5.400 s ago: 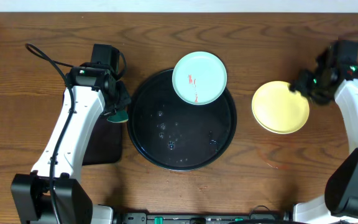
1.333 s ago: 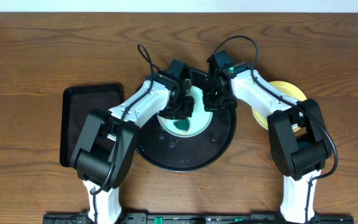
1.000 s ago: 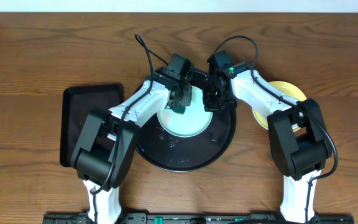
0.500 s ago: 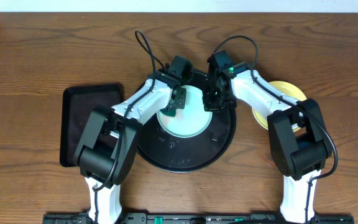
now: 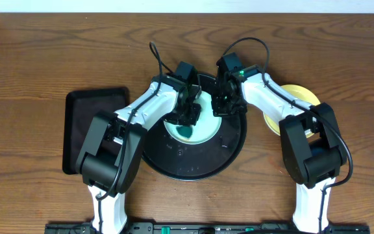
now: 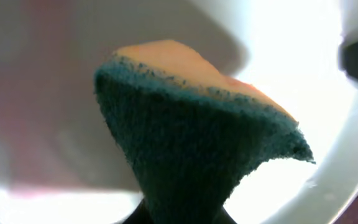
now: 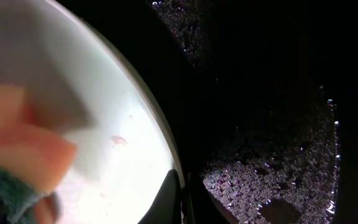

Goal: Clean dirty plates on tray and stack at the side
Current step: 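Scrub the green plate with the sponge while the right gripper holds it, then move the sponge back to the black sponge tray with the left gripper, then lift the green plate with the right gripper and carry it right, then lower the green plate onto the yellow plate stack and release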

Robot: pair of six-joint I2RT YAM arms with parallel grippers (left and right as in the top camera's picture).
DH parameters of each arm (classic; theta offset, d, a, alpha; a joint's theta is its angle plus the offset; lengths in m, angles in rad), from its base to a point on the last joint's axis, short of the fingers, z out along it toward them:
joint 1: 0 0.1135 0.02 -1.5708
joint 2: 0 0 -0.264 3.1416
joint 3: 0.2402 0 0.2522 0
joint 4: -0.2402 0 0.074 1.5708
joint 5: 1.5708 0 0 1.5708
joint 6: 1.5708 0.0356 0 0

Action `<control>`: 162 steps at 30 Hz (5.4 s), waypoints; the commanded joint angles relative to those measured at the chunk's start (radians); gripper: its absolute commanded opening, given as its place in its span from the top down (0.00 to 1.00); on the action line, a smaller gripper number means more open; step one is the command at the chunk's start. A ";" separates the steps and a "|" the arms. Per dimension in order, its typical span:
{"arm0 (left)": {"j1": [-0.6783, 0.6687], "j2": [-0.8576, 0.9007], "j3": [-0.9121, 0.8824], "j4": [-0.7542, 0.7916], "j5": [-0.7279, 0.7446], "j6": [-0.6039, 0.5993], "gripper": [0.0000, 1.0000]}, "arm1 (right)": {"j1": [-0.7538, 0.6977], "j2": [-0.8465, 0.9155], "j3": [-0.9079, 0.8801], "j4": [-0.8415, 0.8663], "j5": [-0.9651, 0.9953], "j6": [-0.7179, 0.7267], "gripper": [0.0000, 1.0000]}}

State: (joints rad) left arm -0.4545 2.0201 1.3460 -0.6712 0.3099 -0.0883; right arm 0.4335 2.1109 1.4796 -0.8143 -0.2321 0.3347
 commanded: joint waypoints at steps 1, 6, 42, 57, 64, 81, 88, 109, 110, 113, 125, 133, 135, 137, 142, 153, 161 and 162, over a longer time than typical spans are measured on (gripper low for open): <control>-0.002 0.020 -0.015 0.079 0.046 0.027 0.93 | 0.030 0.027 -0.034 -0.016 -0.008 -0.014 0.99; -0.002 0.020 -0.015 0.204 -0.140 -0.001 0.93 | 0.030 0.027 -0.034 -0.016 -0.008 -0.014 0.99; -0.025 0.020 -0.015 0.133 -0.067 0.016 0.92 | 0.030 0.027 -0.034 -0.015 -0.008 -0.014 0.99; 0.103 0.020 0.233 -0.272 -0.439 -0.117 0.92 | 0.030 0.027 -0.034 -0.015 -0.008 -0.014 0.99; 0.118 0.018 0.457 -0.569 -0.396 -0.116 0.92 | 0.031 0.026 -0.007 -0.043 -0.009 -0.038 0.99; 0.341 -0.050 0.549 -0.700 -0.249 -0.199 0.93 | 0.169 -0.313 0.060 -0.150 0.468 -0.035 0.99; 0.453 -0.138 0.549 -0.688 -0.242 -0.175 0.93 | 0.291 -0.393 0.060 -0.149 0.754 -0.029 0.99; 0.661 -0.342 0.518 -0.686 -0.243 -0.175 0.93 | 0.661 -0.396 0.060 -0.116 1.666 -0.006 0.99; 0.661 -0.342 0.517 -0.686 -0.243 -0.175 0.93 | 0.668 -0.396 0.060 -0.114 1.681 -0.006 0.99; 0.661 -0.342 0.517 -0.686 -0.251 -0.175 0.93 | 0.672 -0.396 0.060 -0.108 1.694 -0.005 0.99; 0.661 -0.342 0.517 -0.686 -0.251 -0.175 0.93 | 0.625 -0.396 0.059 -0.125 1.354 0.031 0.99; 0.661 -0.341 0.492 -0.710 -0.275 -0.175 0.93 | 0.370 -0.400 0.059 -0.134 0.692 0.013 0.99; 0.661 -0.341 0.468 -0.718 -0.285 -0.174 0.93 | 0.291 -0.405 0.059 -0.135 0.530 -0.009 0.99; 0.661 -0.341 0.437 -0.719 -0.285 -0.155 0.93 | 0.206 -0.408 0.059 -0.138 0.372 -0.029 0.99; 0.661 -0.341 0.340 -0.712 -0.304 -0.129 0.92 | -0.019 -0.409 0.059 -0.169 0.076 -0.063 0.99; 0.661 -0.341 0.061 -0.525 -0.304 -0.038 0.92 | -0.413 -0.407 0.053 -0.298 0.067 -0.090 0.99; 0.661 -0.341 -0.156 -0.273 -0.304 -0.035 0.93 | -0.580 -0.407 -0.024 -0.277 0.067 -0.090 0.99; 0.661 -0.341 -0.175 -0.249 -0.304 -0.035 0.93 | -0.595 -0.407 -0.043 -0.269 0.068 -0.090 0.99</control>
State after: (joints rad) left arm 0.2020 1.6775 1.2167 -0.9569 0.0196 -0.1402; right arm -0.1246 1.7302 1.4803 -1.0939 -0.1429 0.2581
